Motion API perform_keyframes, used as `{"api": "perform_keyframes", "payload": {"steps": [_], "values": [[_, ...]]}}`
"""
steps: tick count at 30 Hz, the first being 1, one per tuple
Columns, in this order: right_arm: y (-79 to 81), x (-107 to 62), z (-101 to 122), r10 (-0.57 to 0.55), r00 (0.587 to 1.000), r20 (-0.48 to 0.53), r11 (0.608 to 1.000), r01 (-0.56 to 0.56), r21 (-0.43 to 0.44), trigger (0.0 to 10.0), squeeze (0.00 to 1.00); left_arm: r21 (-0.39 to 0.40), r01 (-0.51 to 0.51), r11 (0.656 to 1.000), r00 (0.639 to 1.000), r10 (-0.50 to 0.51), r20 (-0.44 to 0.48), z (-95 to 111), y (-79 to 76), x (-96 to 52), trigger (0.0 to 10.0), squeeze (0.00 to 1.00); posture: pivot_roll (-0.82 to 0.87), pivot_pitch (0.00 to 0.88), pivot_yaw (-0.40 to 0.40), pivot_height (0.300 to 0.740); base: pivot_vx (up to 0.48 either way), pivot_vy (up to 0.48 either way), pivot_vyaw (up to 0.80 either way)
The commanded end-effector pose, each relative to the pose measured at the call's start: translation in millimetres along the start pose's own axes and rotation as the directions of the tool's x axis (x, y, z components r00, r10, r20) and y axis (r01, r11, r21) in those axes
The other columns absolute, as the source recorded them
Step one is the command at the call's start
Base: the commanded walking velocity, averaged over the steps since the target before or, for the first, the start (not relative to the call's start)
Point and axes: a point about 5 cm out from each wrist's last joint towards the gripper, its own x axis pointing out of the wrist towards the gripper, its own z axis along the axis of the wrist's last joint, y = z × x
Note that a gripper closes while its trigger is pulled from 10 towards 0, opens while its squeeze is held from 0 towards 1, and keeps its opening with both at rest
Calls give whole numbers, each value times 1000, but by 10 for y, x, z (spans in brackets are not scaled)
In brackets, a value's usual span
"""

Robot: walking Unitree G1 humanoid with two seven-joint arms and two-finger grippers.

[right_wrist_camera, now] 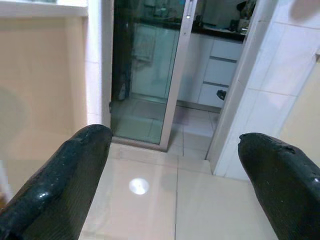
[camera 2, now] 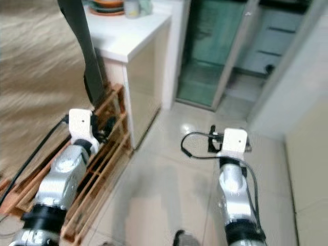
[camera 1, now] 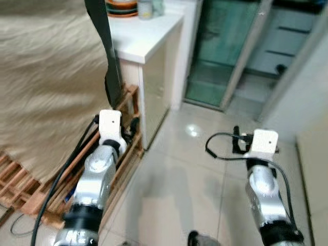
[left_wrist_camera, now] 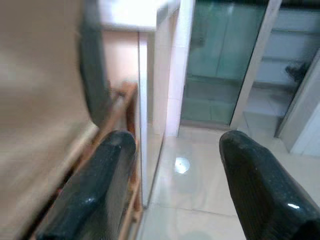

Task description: Restocking fridge

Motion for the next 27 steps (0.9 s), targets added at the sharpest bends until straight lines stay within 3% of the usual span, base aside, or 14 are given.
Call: {"api": "perform_keyframes", "payload": {"steps": [1,12,16,18,27], "values": [[7,71,157,6,998,66,1000,-6,5,10000,24,-8,1,1000,999,-1,44,87,-37,20,10000,0,-110,0,24,740,0,0,0],[65,121,247,25,995,96,1000,-26,13,10000,24,-52,-32,998,996,37,80,146,51,25,10000,0,-107,0,16,740,-400,161,0],[69,125,249,26,995,95,1000,-28,13,10000,24,-28,-37,999,996,39,84,161,59,30,10000,0,-106,0,18,740,-368,309,0],[95,130,256,32,995,95,999,-34,13,10000,27,9,-38,999,994,36,101,197,43,46,10000,0,-106,0,23,740,0,0,0],[170,140,426,59,982,178,998,-59,-5,10000,27,-50,-46,998,975,55,215,515,-26,90,10000,0,-109,0,26,740,170,240,0]]}}
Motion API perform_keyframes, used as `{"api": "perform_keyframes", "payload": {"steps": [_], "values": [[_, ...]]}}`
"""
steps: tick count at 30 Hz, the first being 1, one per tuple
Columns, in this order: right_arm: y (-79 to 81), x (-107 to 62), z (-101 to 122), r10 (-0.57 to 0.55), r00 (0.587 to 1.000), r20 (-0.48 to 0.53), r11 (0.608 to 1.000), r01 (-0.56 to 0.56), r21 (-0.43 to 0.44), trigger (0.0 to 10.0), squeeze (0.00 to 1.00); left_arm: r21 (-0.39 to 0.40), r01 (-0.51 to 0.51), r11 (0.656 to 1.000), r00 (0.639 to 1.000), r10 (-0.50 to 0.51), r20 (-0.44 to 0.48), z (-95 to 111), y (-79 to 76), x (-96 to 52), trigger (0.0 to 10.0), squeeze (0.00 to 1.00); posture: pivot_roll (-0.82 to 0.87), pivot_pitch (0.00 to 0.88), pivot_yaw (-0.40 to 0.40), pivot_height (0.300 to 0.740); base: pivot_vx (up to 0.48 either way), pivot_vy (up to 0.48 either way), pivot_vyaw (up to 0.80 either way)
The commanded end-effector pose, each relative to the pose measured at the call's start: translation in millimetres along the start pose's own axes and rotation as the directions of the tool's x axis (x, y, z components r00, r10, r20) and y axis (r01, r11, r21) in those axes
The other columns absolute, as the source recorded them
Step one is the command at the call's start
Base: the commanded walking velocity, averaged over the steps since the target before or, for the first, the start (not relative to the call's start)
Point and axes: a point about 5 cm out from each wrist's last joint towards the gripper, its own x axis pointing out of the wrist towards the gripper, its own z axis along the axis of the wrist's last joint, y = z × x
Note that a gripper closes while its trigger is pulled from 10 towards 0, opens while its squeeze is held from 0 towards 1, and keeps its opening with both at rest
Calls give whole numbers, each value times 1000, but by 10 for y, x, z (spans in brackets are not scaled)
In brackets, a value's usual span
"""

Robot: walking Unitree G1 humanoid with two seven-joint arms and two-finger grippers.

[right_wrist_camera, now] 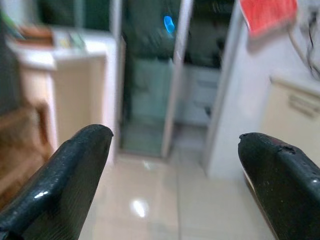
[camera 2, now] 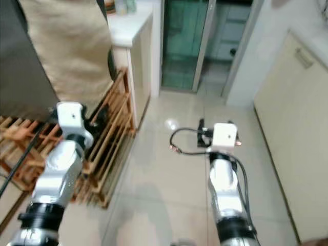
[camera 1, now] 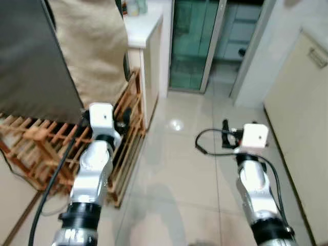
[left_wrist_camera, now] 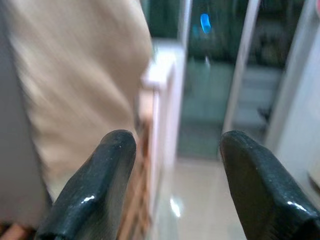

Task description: Restocking fridge

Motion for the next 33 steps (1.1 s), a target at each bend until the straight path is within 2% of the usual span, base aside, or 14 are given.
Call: {"api": "perform_keyframes", "payload": {"steps": [1,14,20,24,25,26,29,31,33], "values": [[26,36,64,17,999,27,1000,-16,-12,10000,27,-7,10,1000,1000,-10,12,54,-55,35,10000,0,-109,0,26,740,337,341,0],[5,27,-3,16,1000,-10,1000,-16,-22,10000,27,22,57,998,998,-57,-17,-12,-133,10,10000,0,-108,0,25,740,363,313,0],[11,34,-5,23,1000,-10,999,-23,-27,10000,27,27,44,999,998,-45,33,70,-136,9,10000,0,-108,0,22,740,222,227,0],[11,27,-16,26,1000,-14,999,-27,-32,10000,27,141,-58,988,998,54,30,107,-73,53,10000,0,-107,0,21,740,0,0,0],[11,27,-19,26,1000,-15,999,-27,-32,10000,27,139,-52,989,998,48,31,125,-86,70,10000,0,-107,0,22,740,0,0,0],[10,28,-19,26,1000,-16,999,-27,-32,10000,27,107,-15,994,998,9,56,171,-125,75,10000,1000,-107,0,23,740,0,0,0],[3,36,-15,19,1000,-15,999,-19,-28,10000,27,91,31,995,996,-38,75,213,-179,70,10000,1000,-108,0,24,740,0,0,0],[-5,39,-11,9,1000,-14,1000,-9,-26,10000,27,98,49,994,998,-53,36,176,-211,83,10000,1000,-107,0,24,740,0,0,0],[-24,43,-16,-12,1000,-21,1000,11,-14,10000,24,66,95,993,995,-96,13,155,-288,101,10000,1000,-108,0,24,740,0,0,0]]}}
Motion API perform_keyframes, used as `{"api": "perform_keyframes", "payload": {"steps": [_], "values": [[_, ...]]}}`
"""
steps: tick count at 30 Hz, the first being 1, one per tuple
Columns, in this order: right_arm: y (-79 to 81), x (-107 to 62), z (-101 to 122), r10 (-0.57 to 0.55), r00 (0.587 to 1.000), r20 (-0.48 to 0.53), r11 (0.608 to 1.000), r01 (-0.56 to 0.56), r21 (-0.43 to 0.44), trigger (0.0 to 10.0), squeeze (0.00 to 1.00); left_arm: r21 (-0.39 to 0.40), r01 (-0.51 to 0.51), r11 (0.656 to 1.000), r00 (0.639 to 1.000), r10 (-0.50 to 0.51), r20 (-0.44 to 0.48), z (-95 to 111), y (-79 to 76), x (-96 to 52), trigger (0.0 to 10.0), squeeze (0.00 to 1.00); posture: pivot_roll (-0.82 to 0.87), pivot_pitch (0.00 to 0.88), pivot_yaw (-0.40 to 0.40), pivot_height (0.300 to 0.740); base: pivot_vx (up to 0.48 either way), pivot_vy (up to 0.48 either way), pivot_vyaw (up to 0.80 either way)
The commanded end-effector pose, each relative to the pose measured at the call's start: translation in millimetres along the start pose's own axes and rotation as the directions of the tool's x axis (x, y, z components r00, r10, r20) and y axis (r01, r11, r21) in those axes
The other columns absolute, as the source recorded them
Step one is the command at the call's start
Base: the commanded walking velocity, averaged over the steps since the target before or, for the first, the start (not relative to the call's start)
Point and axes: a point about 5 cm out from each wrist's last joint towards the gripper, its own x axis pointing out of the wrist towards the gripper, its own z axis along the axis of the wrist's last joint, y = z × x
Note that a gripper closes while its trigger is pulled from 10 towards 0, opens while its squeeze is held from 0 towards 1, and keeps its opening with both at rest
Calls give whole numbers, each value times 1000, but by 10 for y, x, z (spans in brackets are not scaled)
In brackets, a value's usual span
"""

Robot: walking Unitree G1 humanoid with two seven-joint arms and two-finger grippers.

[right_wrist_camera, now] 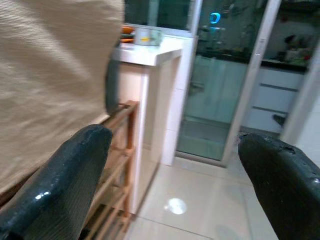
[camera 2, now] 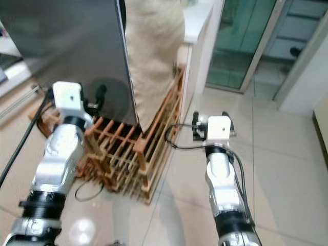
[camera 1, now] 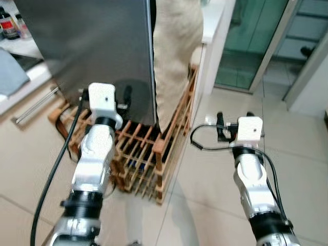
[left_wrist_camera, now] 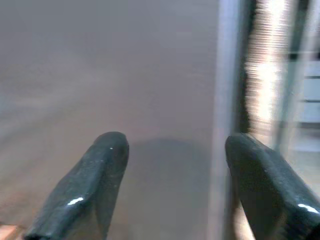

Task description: Restocking fridge

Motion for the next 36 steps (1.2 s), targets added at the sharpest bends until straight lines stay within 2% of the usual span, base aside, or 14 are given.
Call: {"api": "perform_keyframes", "payload": {"steps": [1,6,7,11,13,16,22,25,27,36], "values": [[-36,3,-23,-28,999,-20,1000,28,14,10000,24,-7,46,999,999,-46,-4,40,-61,44,10000,1000,-108,0,24,740,0,0,0],[-70,13,-37,-49,998,-31,999,50,17,10000,24,-6,96,995,994,-97,-47,-11,-187,101,10000,1000,-109,0,25,740,0,0,0],[-77,17,-40,-54,998,-36,998,55,16,10000,31,-4,101,995,994,-101,-48,-12,-210,119,10000,0,-109,0,26,740,0,0,0],[-69,26,-43,-55,998,-42,998,55,10,10000,39,-18,84,996,994,-85,-63,-20,-227,171,10000,0,-111,0,29,740,0,0,-413],[-57,24,-43,-52,998,-40,999,53,5,10000,27,-91,13,996,996,-21,-87,-29,-167,224,10000,0,-113,0,32,740,0,0,-400],[-48,14,-43,-51,998,-34,999,51,4,10000,27,-121,-26,992,996,16,-84,4,-135,272,10000,0,-111,0,31,740,0,0,0],[-21,2,-48,-40,999,-33,999,40,1,10000,27,-122,12,992,999,-16,-38,146,-273,413,10000,0,-111,0,32,740,120,0,0],[-7,-3,-43,-37,999,-28,999,37,0,10000,24,-148,-10,989,998,1,-61,172,-242,547,10000,0,-123,0,40,740,160,0,0],[-5,-5,-42,-36,999,-28,999,36,0,10000,24,-161,-13,987,997,2,-72,174,-237,576,10000,0,-123,0,40,740,0,0,0],[8,-63,-76,-32,999,-37,999,32,-3,10000,27,-152,52,987,997,-61,-55,294,-376,756,10000,0,-146,0,54,740,0,0,0]]}}
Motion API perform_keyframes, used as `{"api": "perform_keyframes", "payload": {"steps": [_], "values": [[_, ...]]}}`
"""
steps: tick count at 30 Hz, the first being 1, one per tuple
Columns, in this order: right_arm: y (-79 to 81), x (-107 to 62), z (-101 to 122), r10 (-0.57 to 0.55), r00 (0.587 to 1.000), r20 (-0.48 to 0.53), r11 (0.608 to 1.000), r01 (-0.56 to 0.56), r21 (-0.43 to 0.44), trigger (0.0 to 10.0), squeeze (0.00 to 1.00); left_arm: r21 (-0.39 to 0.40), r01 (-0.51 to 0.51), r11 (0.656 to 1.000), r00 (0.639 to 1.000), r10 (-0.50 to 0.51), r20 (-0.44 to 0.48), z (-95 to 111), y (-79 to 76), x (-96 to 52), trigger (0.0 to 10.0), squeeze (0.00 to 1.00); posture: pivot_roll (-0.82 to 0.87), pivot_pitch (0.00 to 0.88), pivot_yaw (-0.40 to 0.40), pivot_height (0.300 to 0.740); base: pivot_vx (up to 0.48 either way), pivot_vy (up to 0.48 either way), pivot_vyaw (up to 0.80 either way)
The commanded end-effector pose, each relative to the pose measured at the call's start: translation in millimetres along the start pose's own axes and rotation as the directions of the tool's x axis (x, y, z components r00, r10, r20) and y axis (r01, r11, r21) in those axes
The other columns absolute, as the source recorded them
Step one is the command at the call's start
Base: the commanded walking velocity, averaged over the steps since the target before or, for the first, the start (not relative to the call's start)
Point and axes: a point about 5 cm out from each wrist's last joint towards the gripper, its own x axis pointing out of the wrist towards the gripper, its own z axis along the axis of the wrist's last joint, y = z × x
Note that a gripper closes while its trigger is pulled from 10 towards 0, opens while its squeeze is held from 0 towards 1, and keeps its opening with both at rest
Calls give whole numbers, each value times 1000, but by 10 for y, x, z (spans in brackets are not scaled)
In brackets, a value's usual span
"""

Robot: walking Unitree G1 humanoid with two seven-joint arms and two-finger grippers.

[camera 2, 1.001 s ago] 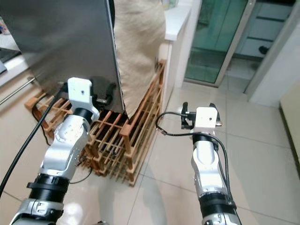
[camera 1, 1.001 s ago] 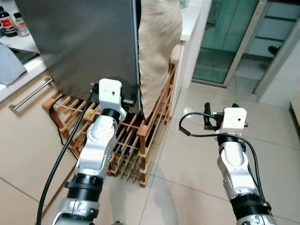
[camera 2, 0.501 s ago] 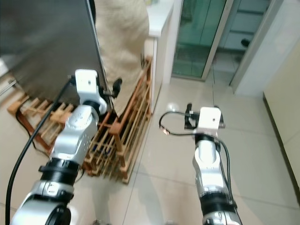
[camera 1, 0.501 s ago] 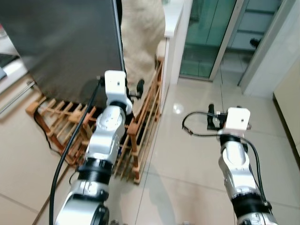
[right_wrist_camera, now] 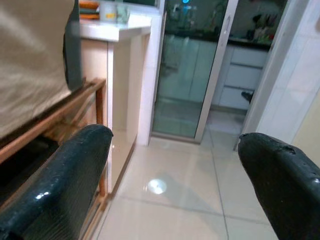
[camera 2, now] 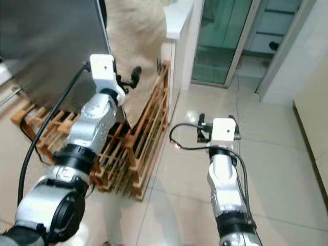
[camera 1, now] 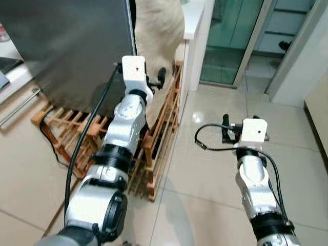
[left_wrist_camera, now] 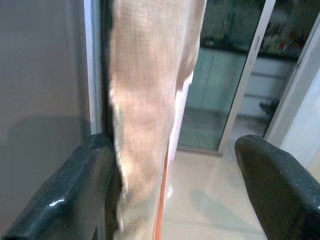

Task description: Restocking fridge

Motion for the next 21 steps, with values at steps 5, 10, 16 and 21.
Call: {"api": "perform_keyframes", "payload": {"steps": [5,10,16,21], "values": [[-8,-24,24,-7,1000,14,1000,7,-3,10000,24,3,-27,1000,999,27,23,141,-44,127,10000,0,-156,0,62,740,0,0,0],[-19,-63,-5,-13,1000,5,1000,13,-6,10000,27,-22,-122,992,992,122,25,162,62,146,10000,0,-158,0,65,740,0,0,0],[-7,-86,-25,-8,1000,-3,1000,8,-8,10000,27,-33,-75,997,997,75,13,160,-89,199,10000,0,-158,0,71,740,0,0,0],[22,-118,-28,-1,1000,-4,1000,1,-9,10000,24,-19,-88,996,996,88,11,242,-210,256,10000,0,-186,0,85,740,0,0,0]]}}
